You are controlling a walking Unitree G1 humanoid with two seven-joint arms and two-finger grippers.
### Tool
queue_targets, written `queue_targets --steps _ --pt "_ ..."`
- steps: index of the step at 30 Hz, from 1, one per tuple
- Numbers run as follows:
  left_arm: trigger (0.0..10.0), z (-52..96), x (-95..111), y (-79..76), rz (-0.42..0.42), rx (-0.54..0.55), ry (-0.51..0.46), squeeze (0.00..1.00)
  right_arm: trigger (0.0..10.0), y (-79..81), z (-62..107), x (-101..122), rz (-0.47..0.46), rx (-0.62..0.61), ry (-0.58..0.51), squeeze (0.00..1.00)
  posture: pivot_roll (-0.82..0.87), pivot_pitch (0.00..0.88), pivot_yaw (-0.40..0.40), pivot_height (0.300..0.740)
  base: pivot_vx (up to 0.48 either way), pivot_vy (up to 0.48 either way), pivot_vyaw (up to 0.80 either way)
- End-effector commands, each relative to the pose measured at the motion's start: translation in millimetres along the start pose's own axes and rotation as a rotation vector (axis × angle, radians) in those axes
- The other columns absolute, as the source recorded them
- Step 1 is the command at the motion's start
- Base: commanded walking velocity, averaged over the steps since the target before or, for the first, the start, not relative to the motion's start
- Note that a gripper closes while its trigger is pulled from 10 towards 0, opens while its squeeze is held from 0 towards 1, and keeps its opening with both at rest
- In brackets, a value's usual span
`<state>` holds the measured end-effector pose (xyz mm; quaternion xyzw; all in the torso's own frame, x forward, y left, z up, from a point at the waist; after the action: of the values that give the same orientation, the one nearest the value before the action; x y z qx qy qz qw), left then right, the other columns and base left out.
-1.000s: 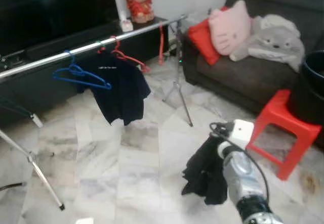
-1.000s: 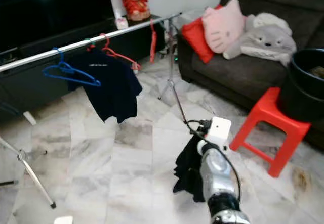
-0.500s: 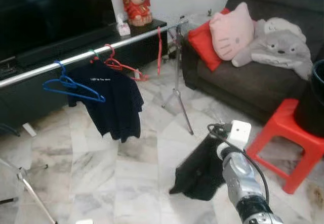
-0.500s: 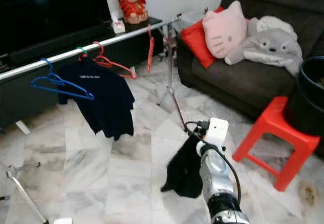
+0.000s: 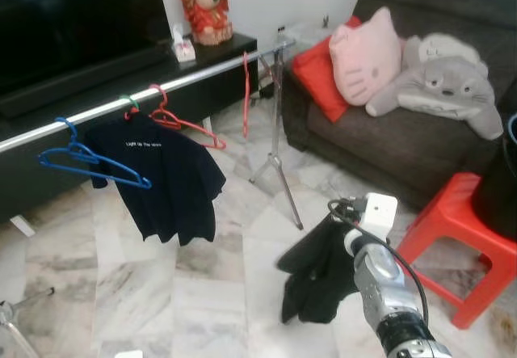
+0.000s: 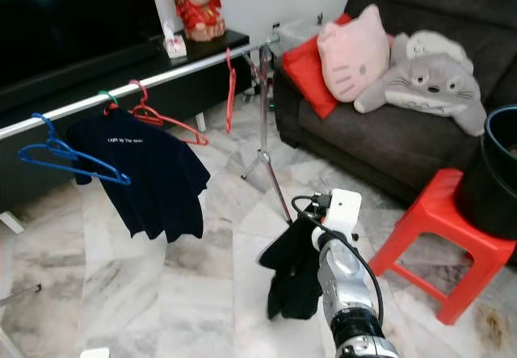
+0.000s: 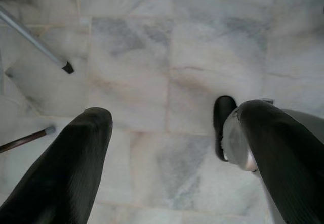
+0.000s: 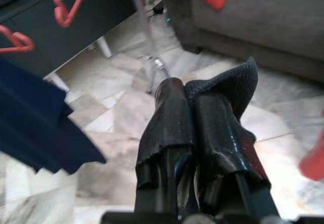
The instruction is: Hang hanger
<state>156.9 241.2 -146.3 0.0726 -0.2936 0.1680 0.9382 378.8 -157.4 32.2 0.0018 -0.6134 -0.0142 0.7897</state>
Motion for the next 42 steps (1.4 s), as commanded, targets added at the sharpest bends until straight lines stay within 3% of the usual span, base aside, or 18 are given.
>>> queue_targets --steps 1,13,23,42 --pt "10.0 0.1 -1 4.1 0.006 0.011 0.007 0.00 10.0 4.9 -3.0 13 0.011 0.017 -0.043 0.00 -0.16 0.000 0.045 0.740 0.334 0.000 0.00" --pt "10.0 -0.3 -1 -4.6 0.006 0.003 0.005 0.00 10.0 2.5 -0.5 3 0.035 0.019 -0.018 0.00 -0.16 0.000 0.043 0.740 0.320 0.000 0.27" --pt "10.0 -0.1 -1 -0.3 0.006 0.008 0.003 0.00 10.0 4.4 -0.2 4 0.040 0.025 -0.021 0.00 -0.16 0.000 0.045 0.740 0.305 0.000 0.54" --pt "10.0 -0.9 2 -3.5 0.001 0.009 -0.002 0.00 10.0 2.9 1.9 -6 0.045 0.022 0.006 0.00 -0.16 0.000 0.044 0.740 0.000 0.000 0.54"
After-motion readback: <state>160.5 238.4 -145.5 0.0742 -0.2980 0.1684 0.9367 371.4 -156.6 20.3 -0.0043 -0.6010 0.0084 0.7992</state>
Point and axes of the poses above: a point about 5 cm out from each wrist's last joint towards the gripper, its own z axis pointing back from the gripper into the wrist, its own x axis along the axis of the wrist's last joint, y = z × x, the point moved 6 cm from there along -z, pointing out of the wrist towards the gripper, and after that the axes turned 11 degrees about z, right-handed, at the moved point
